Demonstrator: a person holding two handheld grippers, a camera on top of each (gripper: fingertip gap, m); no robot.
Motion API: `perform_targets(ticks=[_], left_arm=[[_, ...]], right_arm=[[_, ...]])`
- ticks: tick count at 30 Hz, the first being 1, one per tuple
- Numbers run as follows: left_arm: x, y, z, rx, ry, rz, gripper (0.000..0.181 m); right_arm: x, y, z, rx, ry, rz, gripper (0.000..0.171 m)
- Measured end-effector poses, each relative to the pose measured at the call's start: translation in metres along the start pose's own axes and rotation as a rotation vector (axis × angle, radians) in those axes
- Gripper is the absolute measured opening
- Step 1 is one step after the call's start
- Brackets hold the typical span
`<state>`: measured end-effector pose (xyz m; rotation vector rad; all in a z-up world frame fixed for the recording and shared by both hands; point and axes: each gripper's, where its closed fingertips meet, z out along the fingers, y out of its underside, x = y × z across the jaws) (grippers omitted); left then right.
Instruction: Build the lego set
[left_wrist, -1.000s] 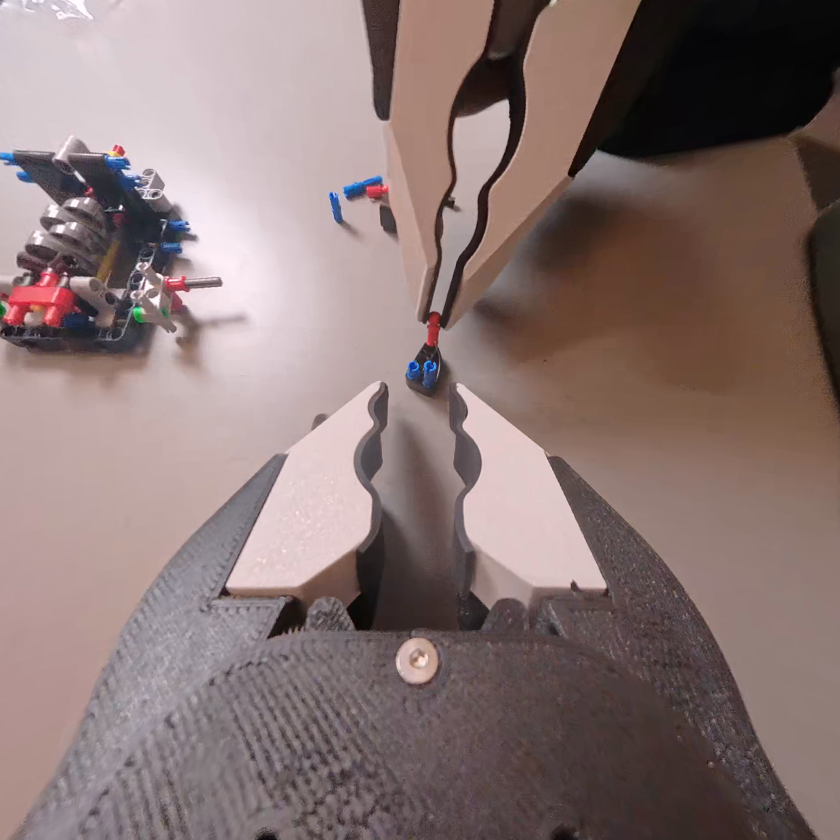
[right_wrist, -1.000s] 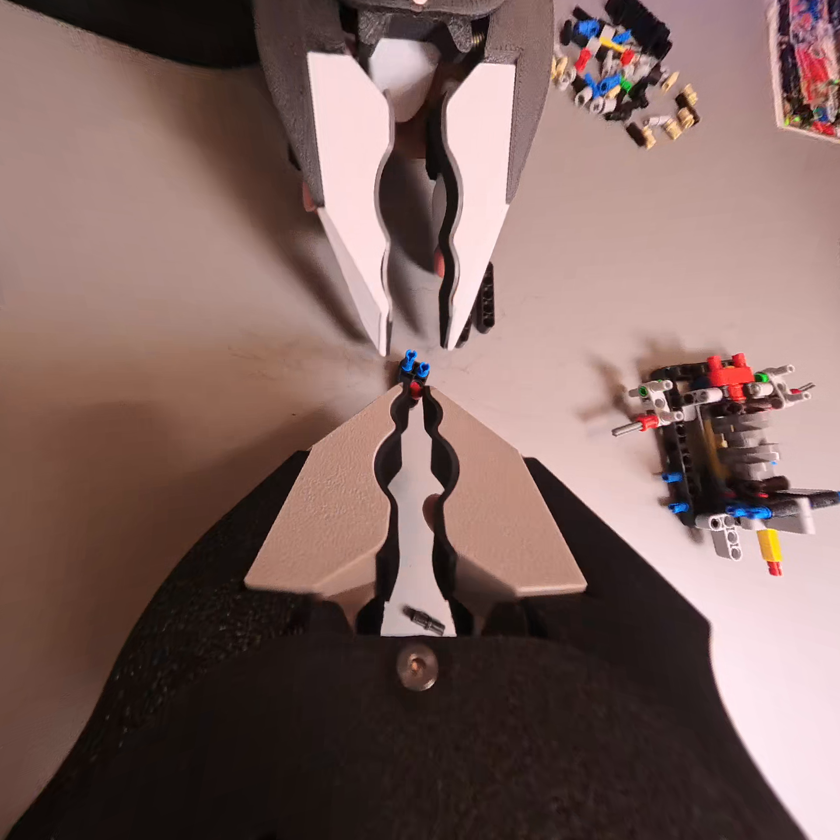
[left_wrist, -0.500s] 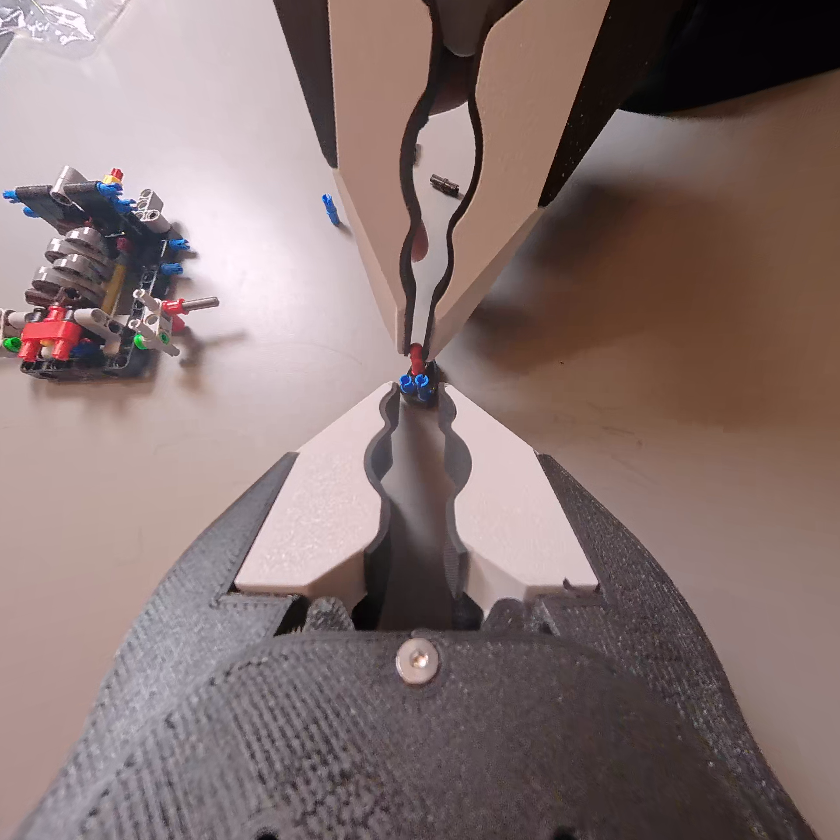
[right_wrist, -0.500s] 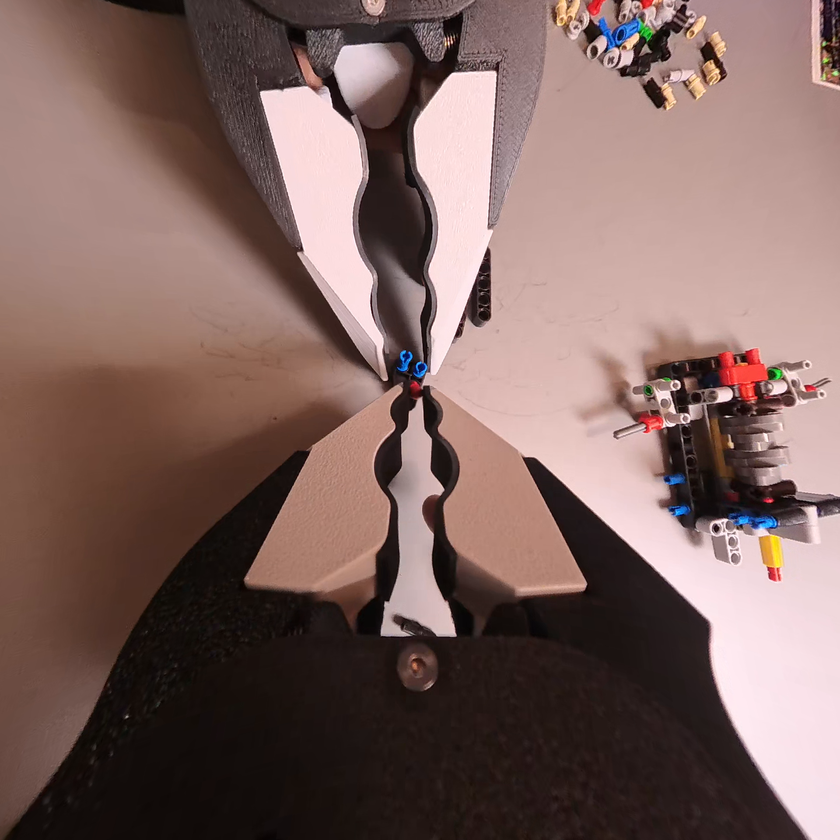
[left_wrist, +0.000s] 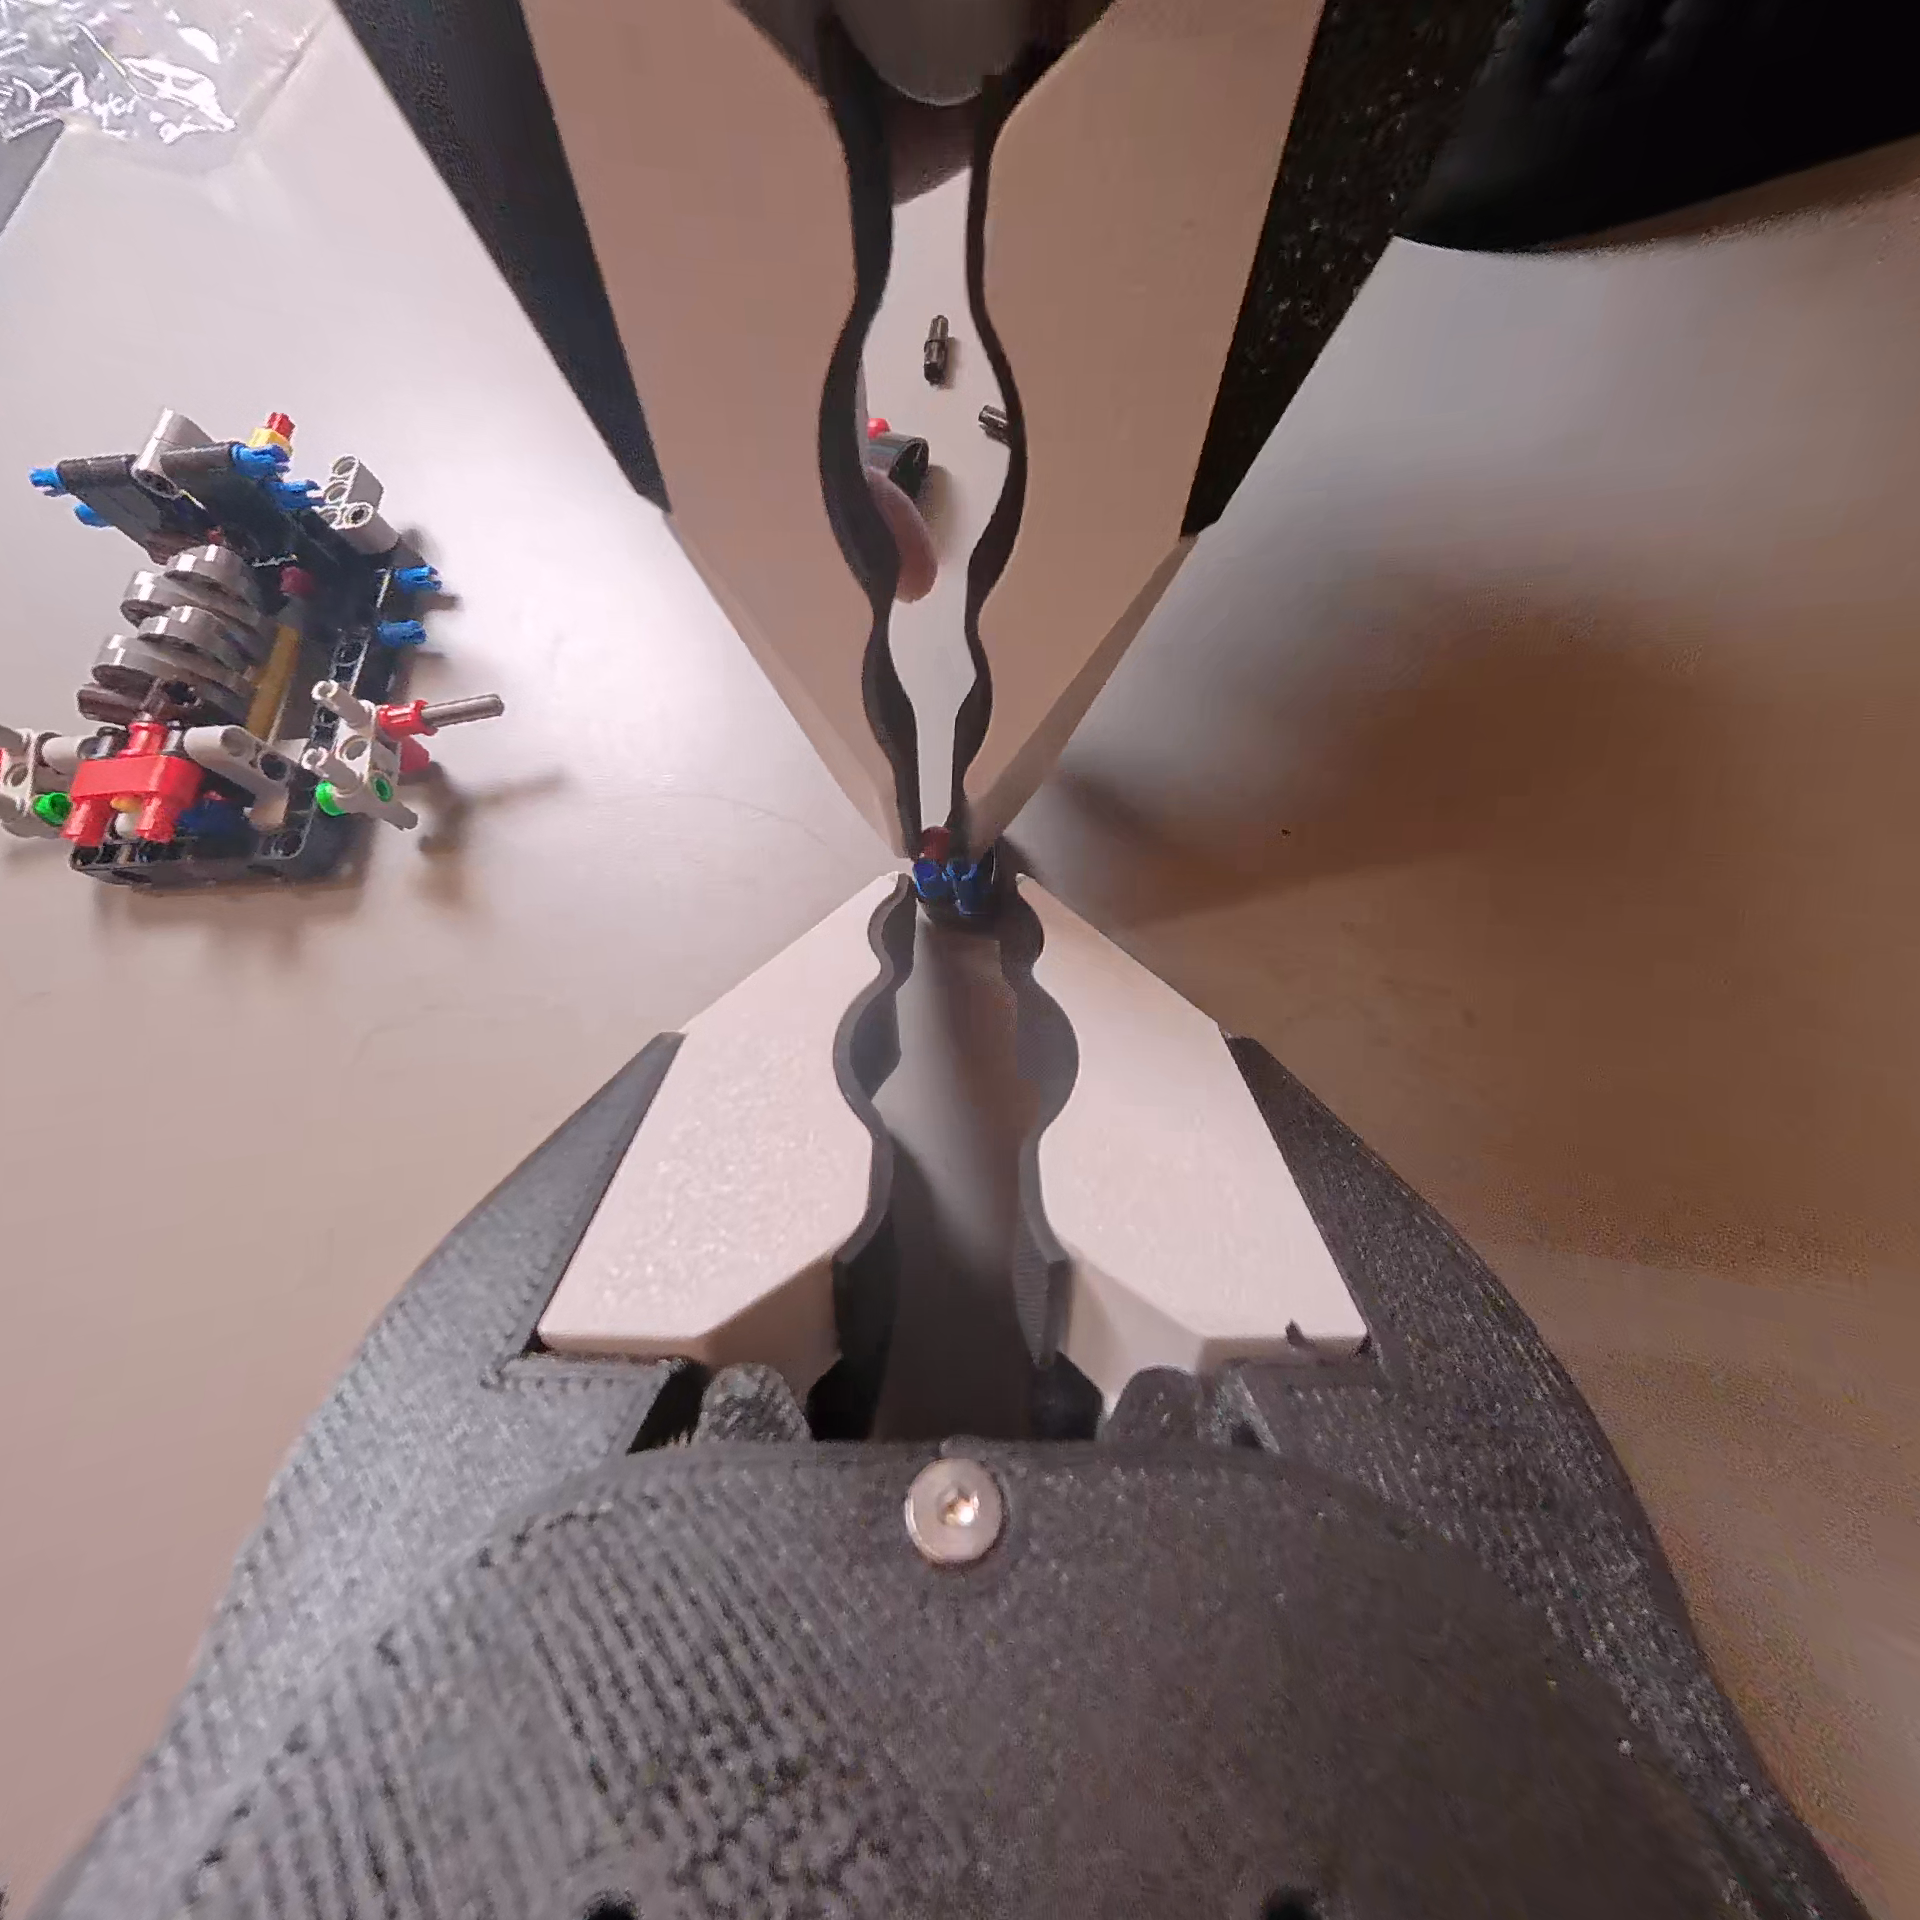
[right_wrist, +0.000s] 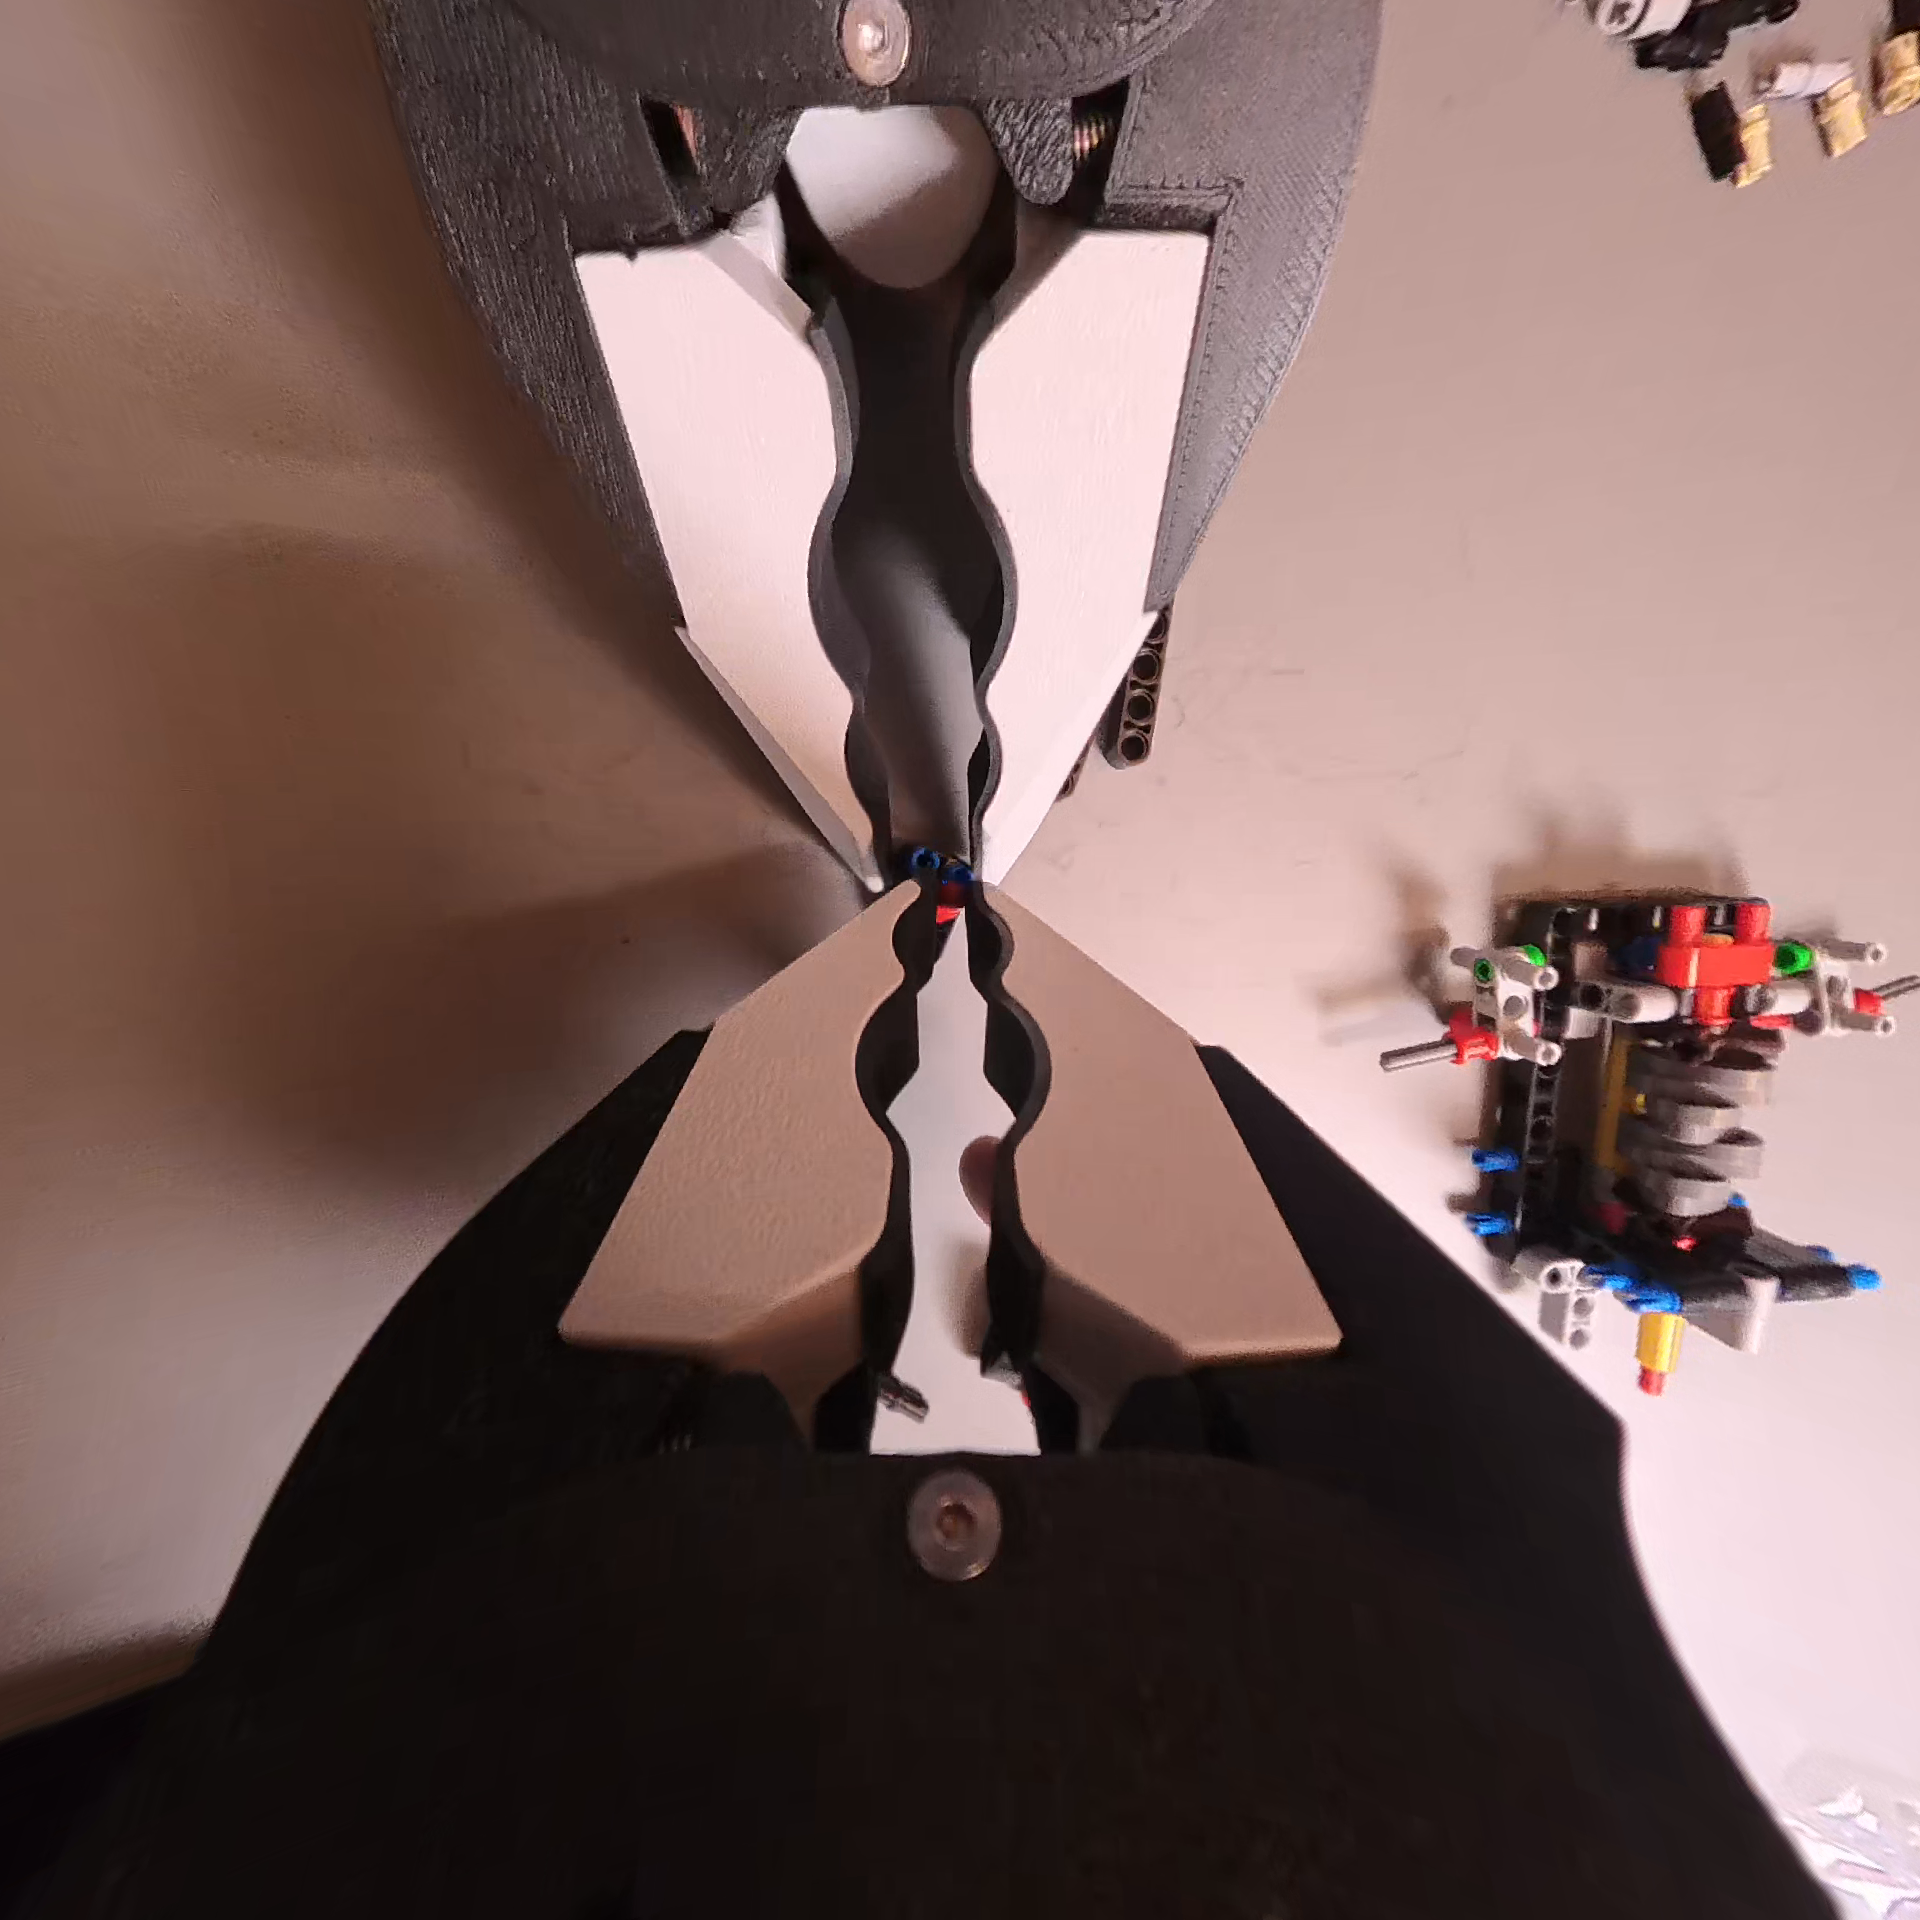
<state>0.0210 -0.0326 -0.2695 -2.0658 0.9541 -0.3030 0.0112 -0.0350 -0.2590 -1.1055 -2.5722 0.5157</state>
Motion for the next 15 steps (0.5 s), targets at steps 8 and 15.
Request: perform_targets(ticks=[8, 15], left_arm=[[0.0005, 0.0, -0.0003, 0.0, -0.003, 0.007, 0.014], [0.0009, -0.0001, -0.0002, -0.001, -0.002, 0.002, 0.014]], right_arm=[[-0.0018, 0.0034, -0.0011, 0.015, -0.011, -0.024, 0.002], [-0.004, 0.0009, 0.0007, 0.045, -0.015, -0.01, 0.002]])
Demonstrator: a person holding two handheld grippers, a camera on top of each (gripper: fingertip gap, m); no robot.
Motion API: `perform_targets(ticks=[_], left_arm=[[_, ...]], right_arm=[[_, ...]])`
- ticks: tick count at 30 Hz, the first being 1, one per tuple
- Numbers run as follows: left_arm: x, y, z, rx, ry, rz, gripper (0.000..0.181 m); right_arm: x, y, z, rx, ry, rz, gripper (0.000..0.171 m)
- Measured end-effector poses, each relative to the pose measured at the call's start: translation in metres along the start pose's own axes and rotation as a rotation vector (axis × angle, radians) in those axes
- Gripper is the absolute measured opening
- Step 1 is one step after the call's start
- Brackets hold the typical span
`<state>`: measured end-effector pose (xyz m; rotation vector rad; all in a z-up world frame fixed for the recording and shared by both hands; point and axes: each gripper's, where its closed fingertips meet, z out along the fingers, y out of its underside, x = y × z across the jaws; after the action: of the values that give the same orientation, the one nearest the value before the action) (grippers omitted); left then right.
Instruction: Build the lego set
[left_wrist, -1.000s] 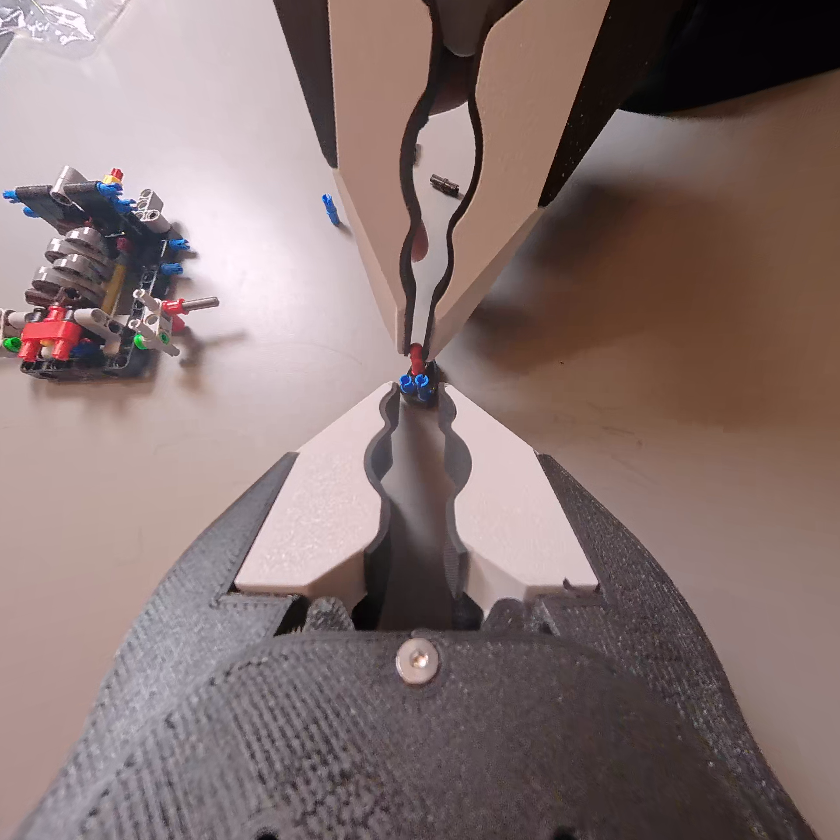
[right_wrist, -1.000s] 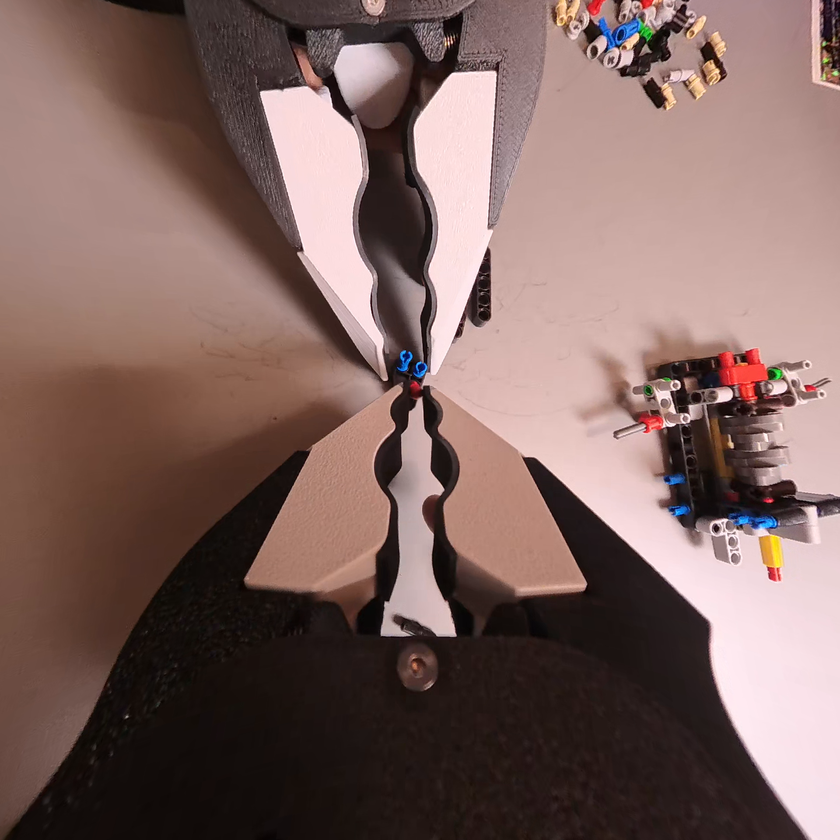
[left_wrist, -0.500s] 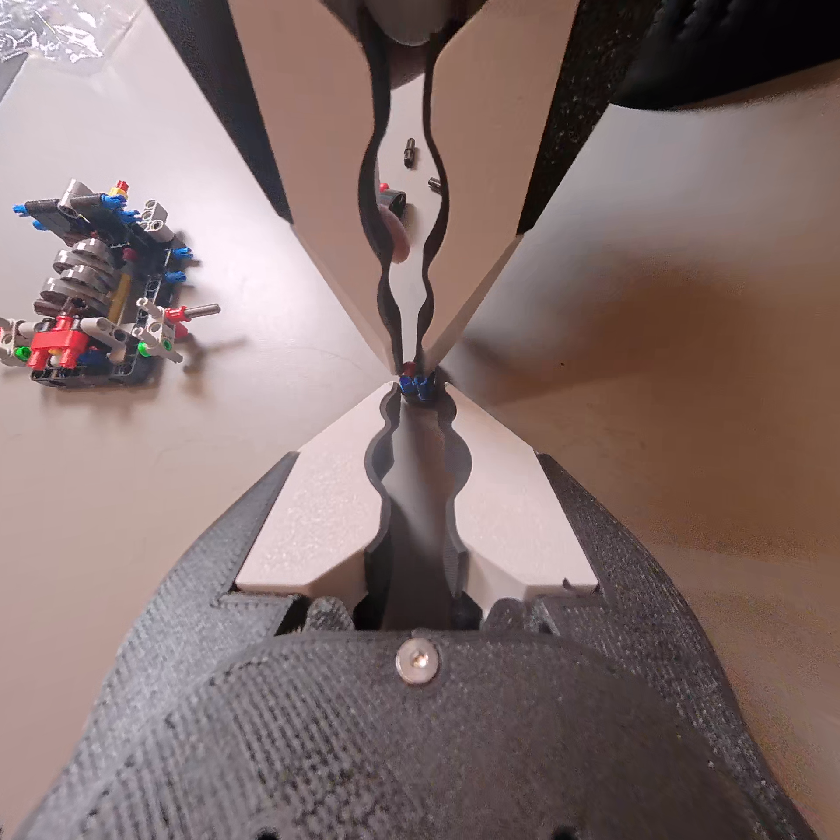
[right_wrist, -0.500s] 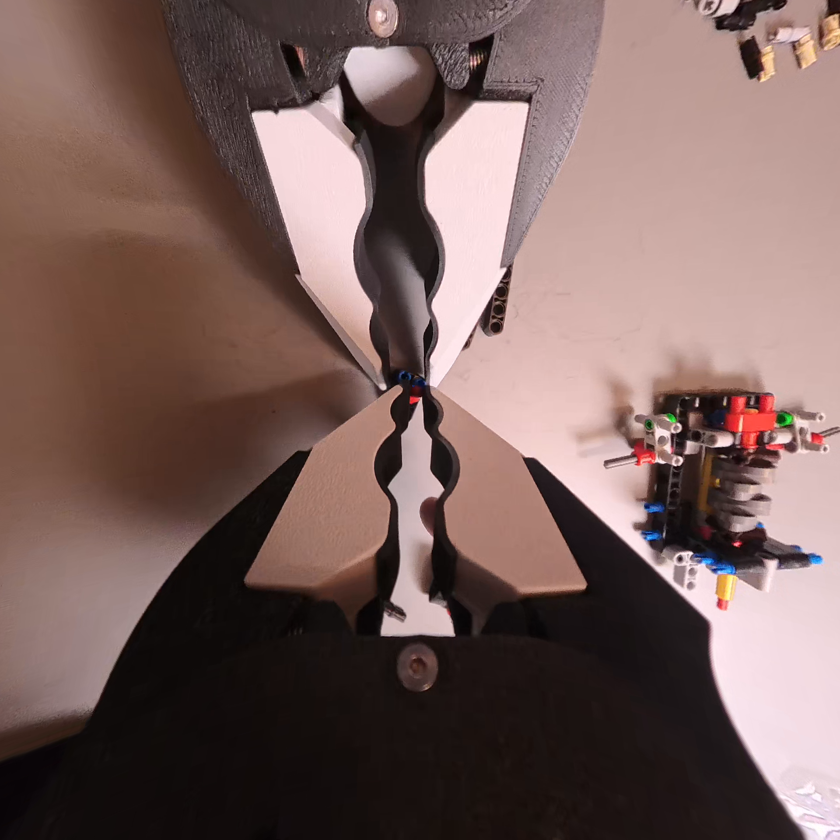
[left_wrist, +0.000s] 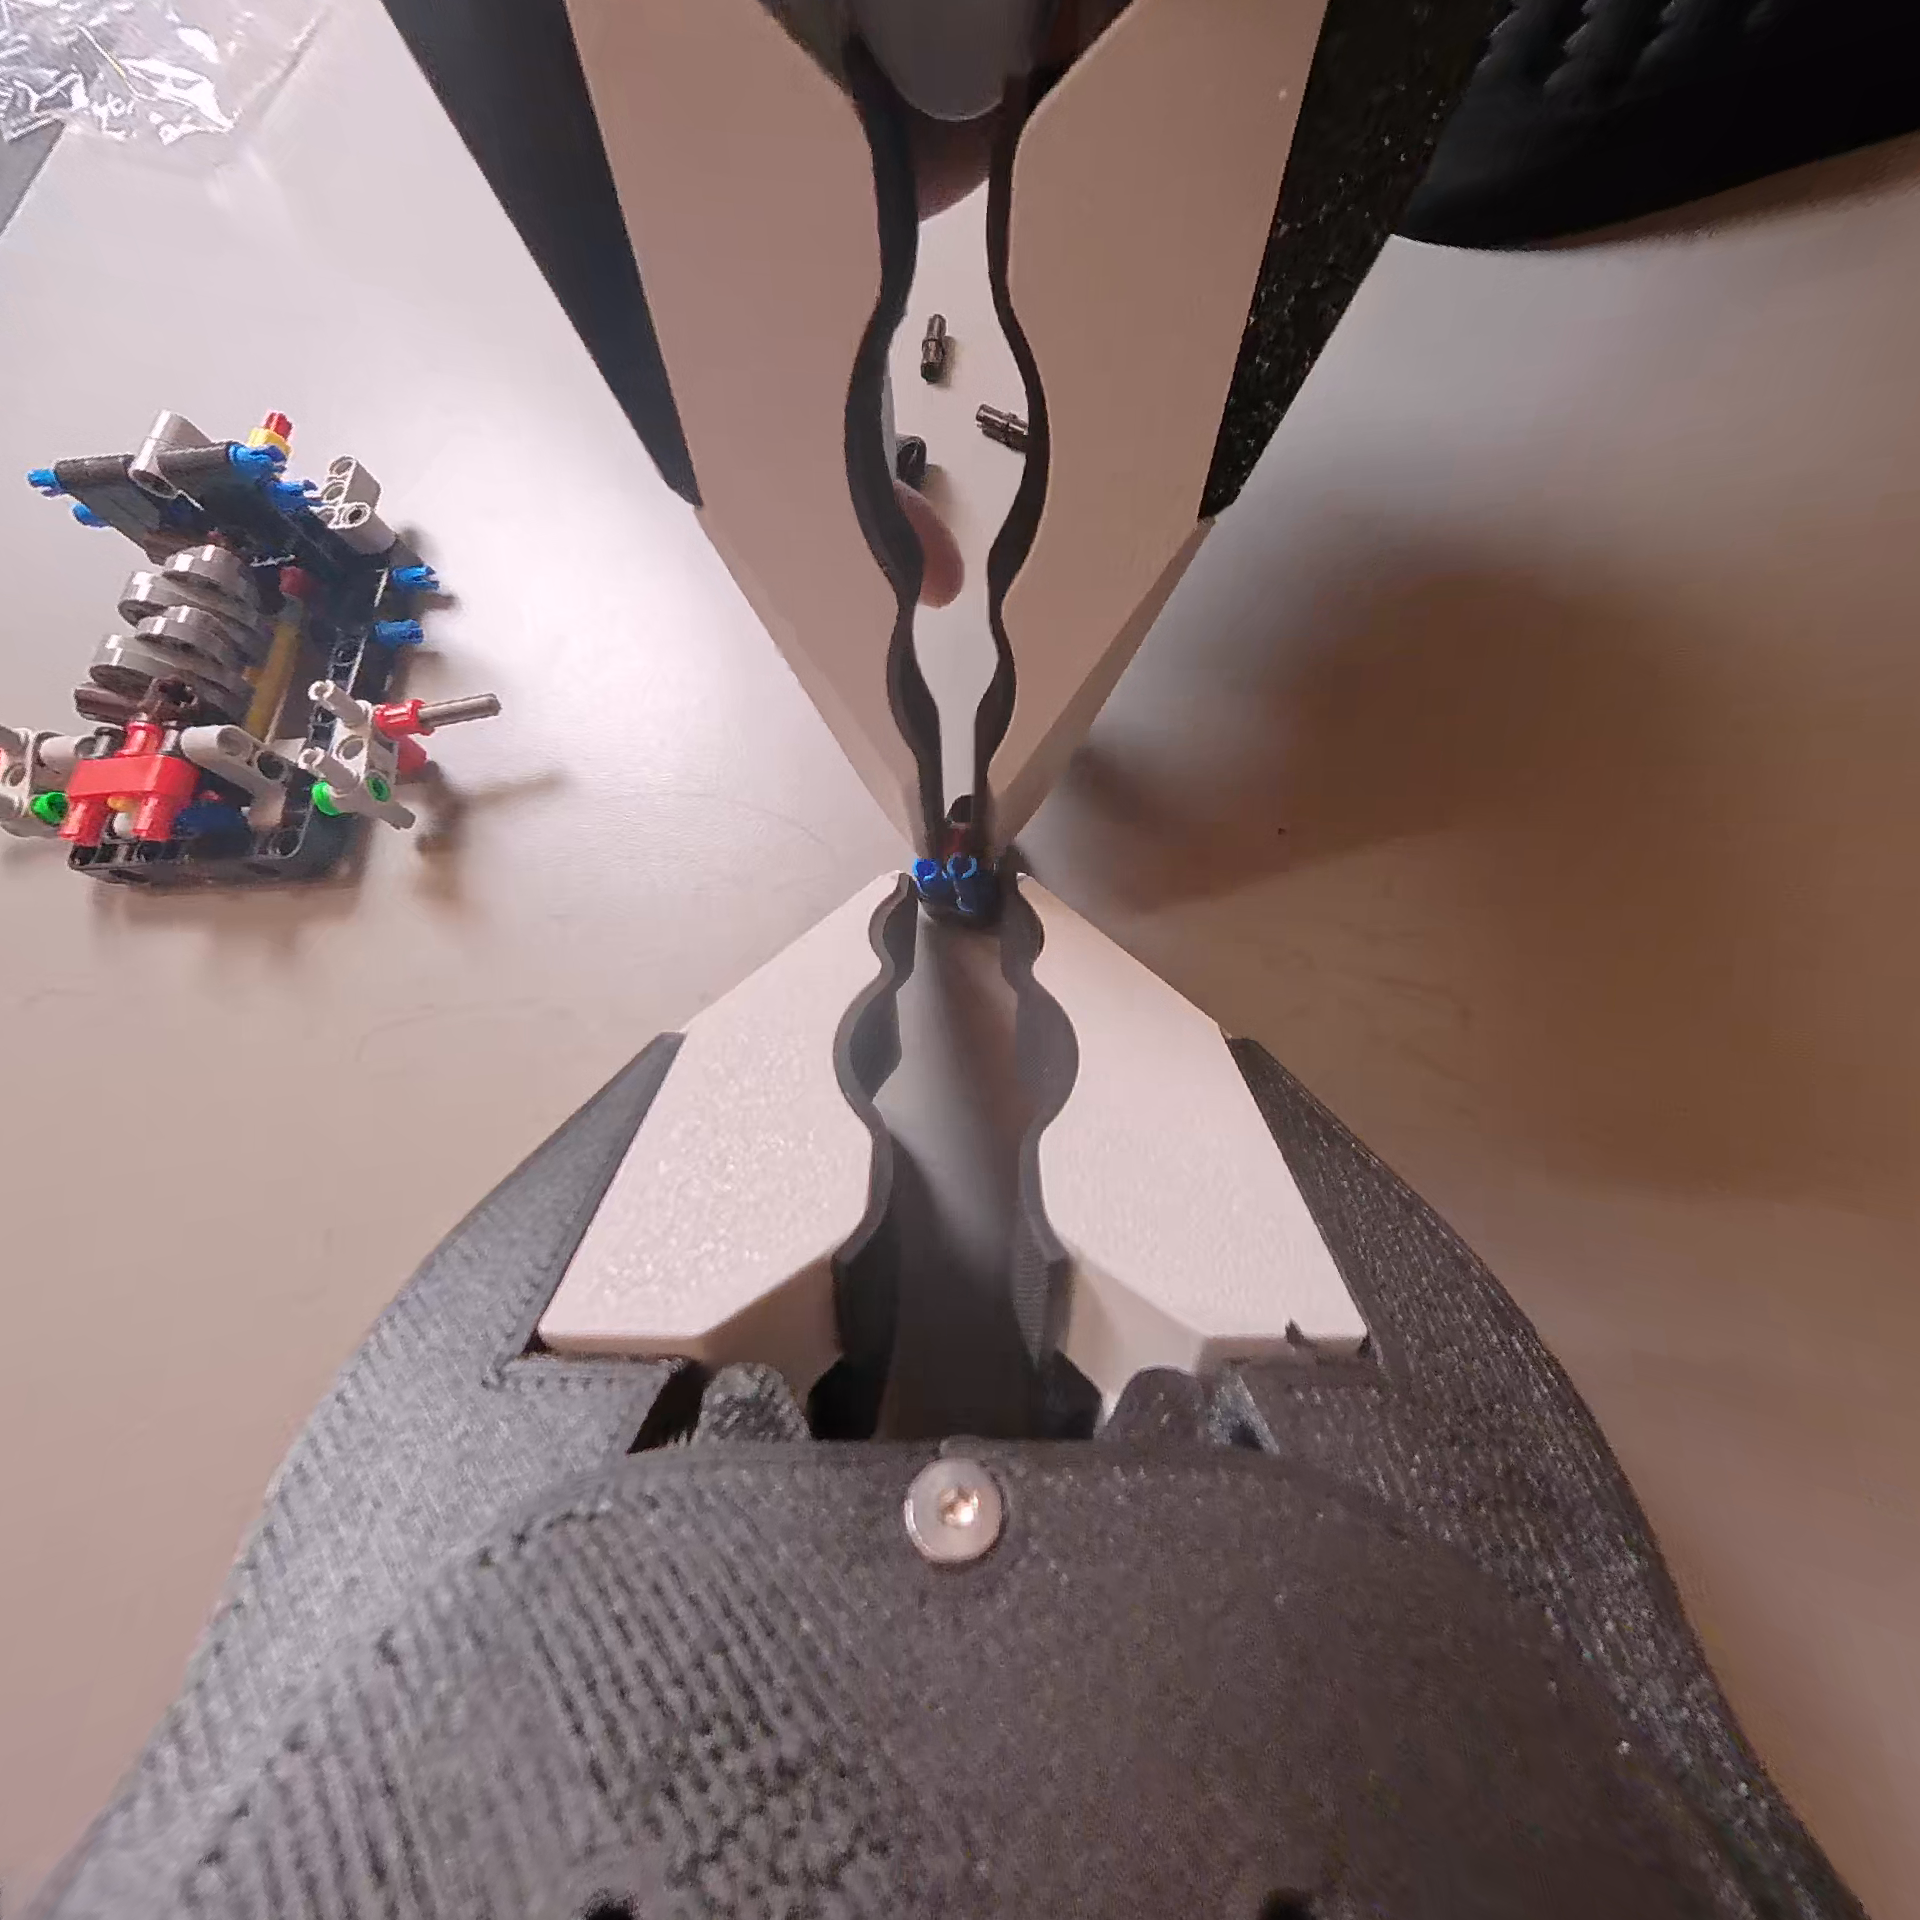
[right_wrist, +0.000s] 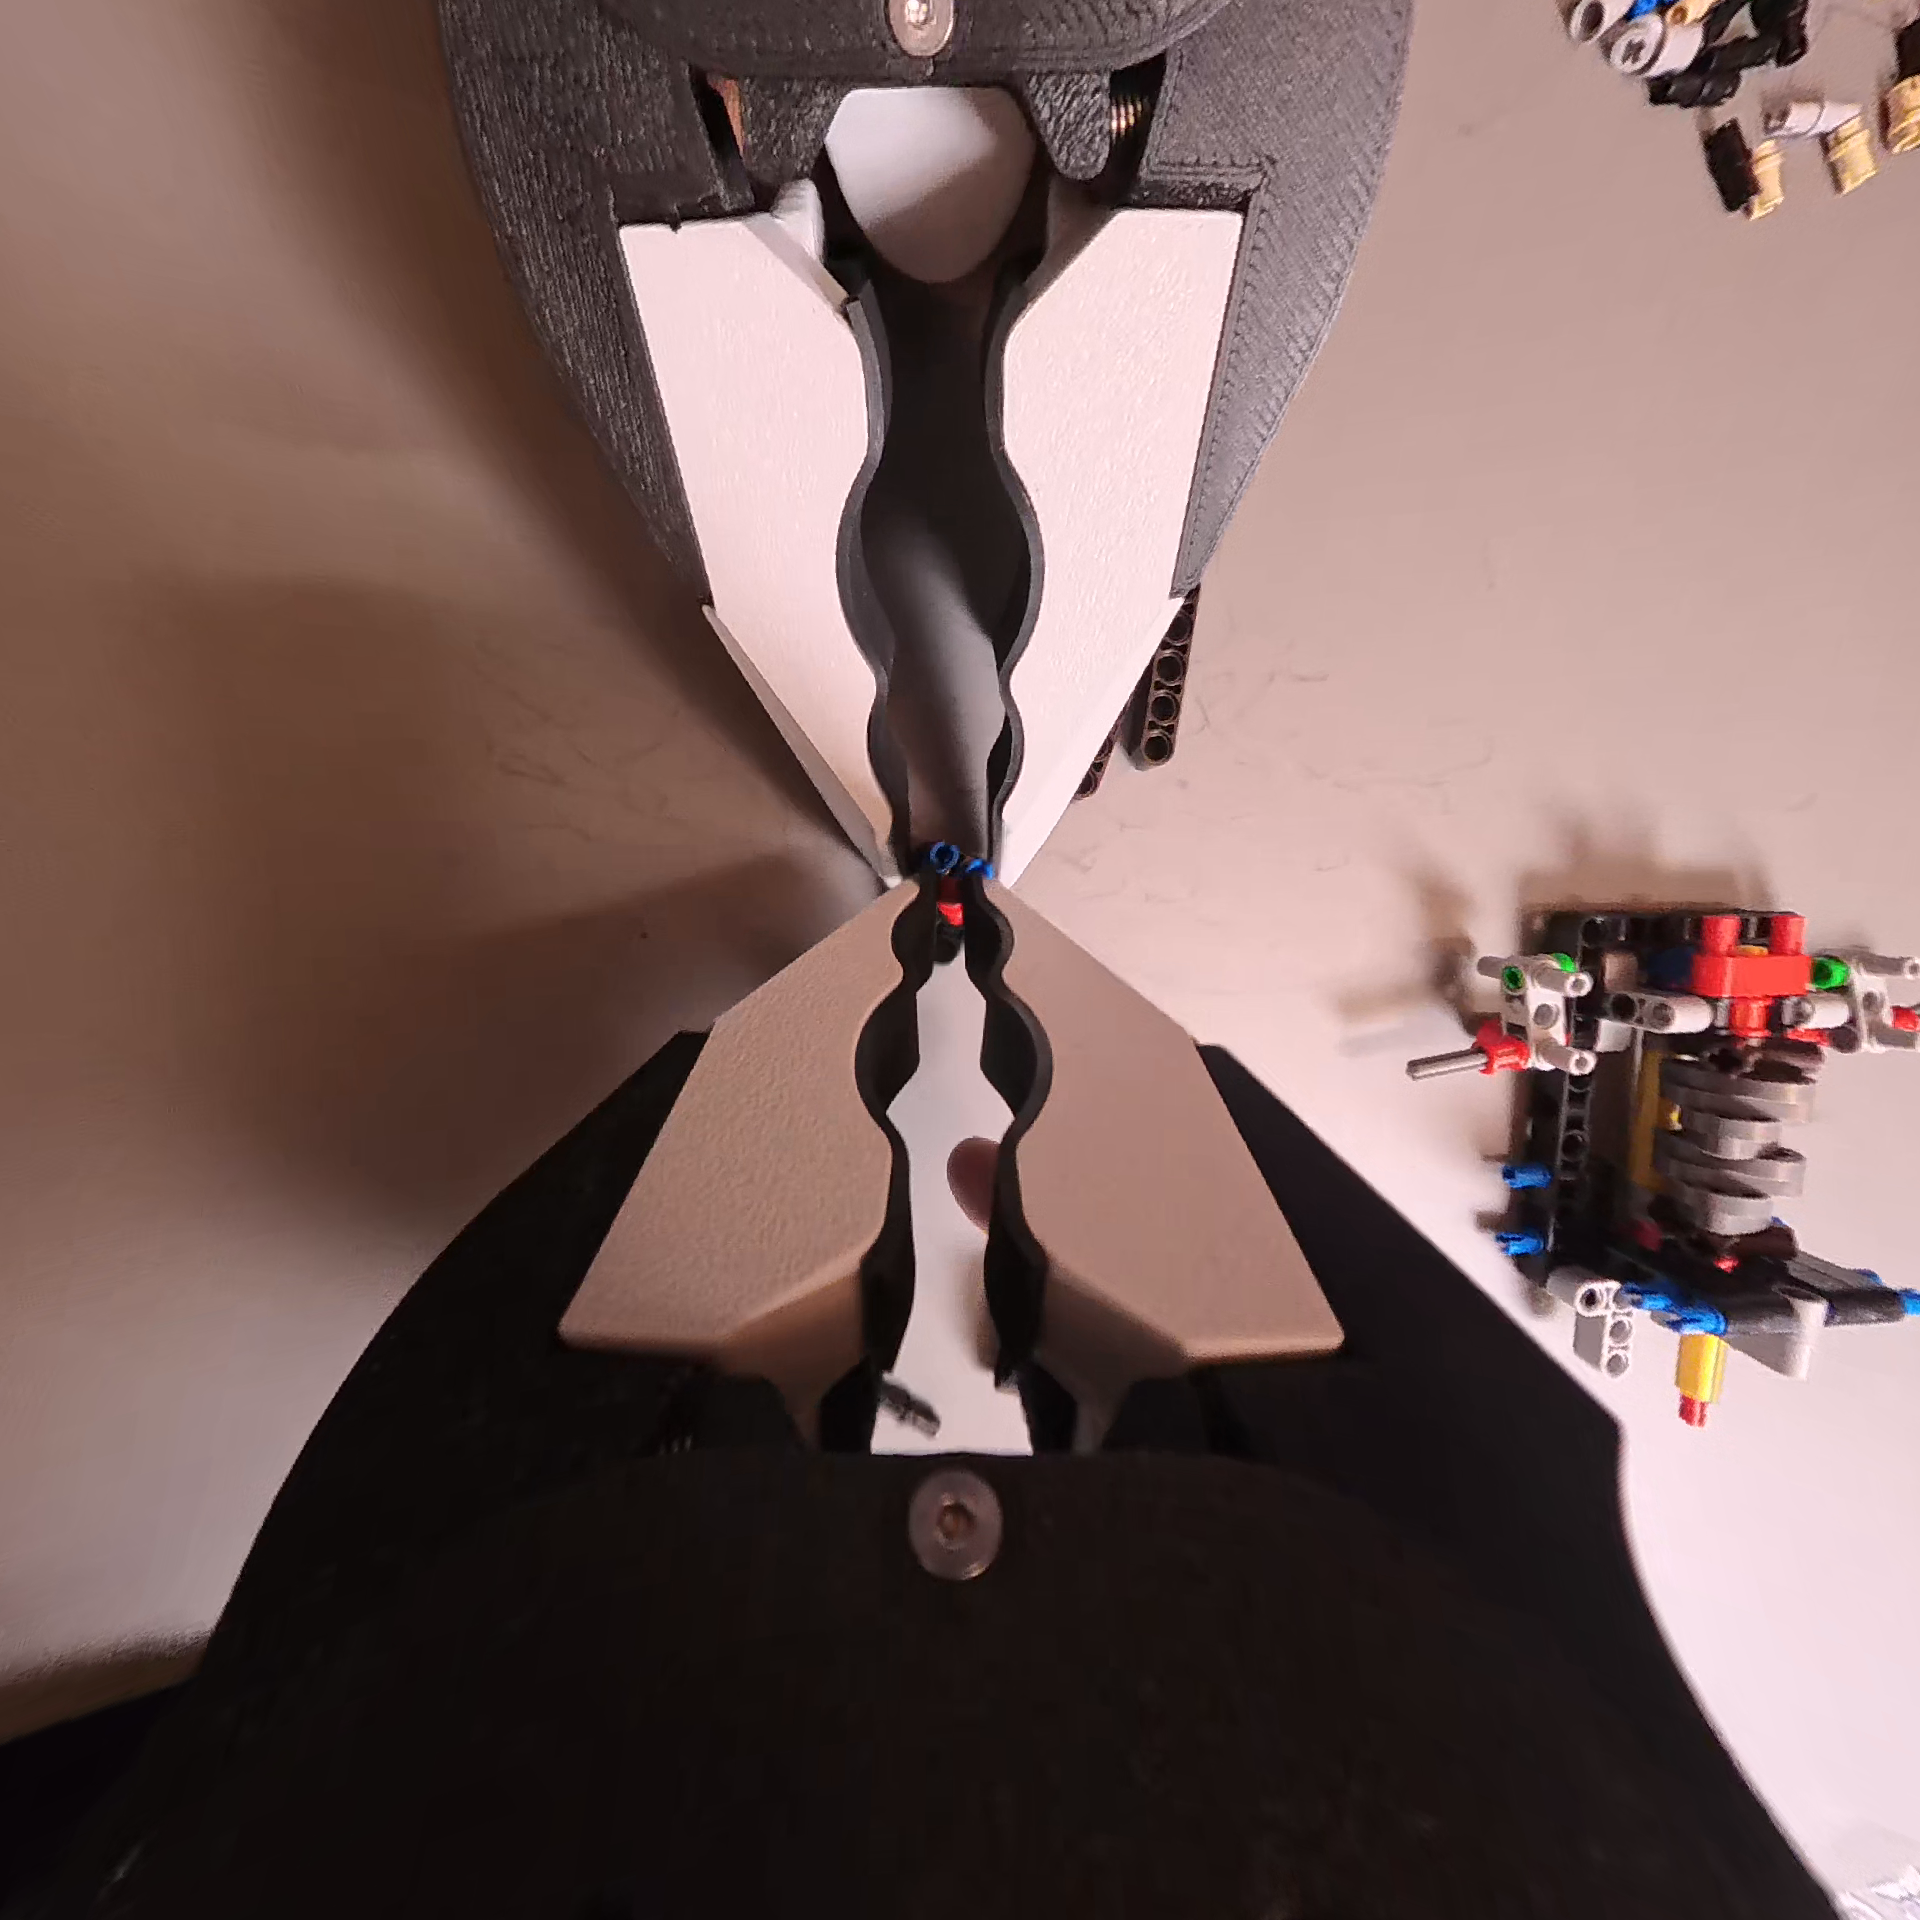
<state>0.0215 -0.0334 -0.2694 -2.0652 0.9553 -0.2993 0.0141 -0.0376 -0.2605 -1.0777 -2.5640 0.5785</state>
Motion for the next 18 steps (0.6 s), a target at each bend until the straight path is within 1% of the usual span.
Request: perform_targets(ticks=[8, 18], left_arm=[[-0.0004, 0.0001, 0.0, -0.002, -0.006, -0.006, 0.014], [-0.0009, 0.0003, 0.0001, -0.003, -0.011, -0.004, 0.014]], right_arm=[[0.0006, 0.0009, 0.0, 0.048, -0.006, 0.051, 0.002], [0.0027, 0.0012, 0.0007, 0.109, -0.077, 0.165, 0.002]])
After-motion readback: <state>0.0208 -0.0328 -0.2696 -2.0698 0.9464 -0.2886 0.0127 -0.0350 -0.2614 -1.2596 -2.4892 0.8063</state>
